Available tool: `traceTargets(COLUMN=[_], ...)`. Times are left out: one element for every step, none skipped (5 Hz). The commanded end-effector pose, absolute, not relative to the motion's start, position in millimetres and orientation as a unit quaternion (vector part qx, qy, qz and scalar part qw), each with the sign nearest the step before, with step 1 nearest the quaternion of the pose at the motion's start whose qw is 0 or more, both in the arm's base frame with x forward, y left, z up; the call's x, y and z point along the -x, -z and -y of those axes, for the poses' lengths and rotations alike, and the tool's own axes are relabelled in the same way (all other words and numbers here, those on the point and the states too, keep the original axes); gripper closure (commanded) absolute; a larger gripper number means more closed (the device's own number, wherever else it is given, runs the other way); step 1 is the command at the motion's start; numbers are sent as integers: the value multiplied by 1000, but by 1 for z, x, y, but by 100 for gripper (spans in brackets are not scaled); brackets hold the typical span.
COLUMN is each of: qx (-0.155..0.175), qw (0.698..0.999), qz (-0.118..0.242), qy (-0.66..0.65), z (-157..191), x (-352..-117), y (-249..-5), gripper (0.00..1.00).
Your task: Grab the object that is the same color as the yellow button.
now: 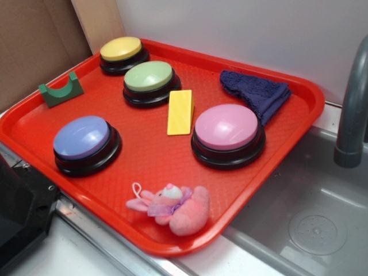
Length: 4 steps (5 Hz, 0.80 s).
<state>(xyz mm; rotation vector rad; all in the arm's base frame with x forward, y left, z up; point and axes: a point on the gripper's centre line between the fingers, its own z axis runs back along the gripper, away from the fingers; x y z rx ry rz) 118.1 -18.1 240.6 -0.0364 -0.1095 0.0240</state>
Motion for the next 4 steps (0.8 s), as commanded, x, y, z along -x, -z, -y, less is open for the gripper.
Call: traceTargets(qx=[18,14,31,38], qw=[998,994,978,956], qz=[55,52,68,85], qy=[-12,-98,-197,-279], z=[18,20,20,20], x=[-118,-133,-159,-199], y=[-241,-226,-205,-178], gripper=[0,0,0,0])
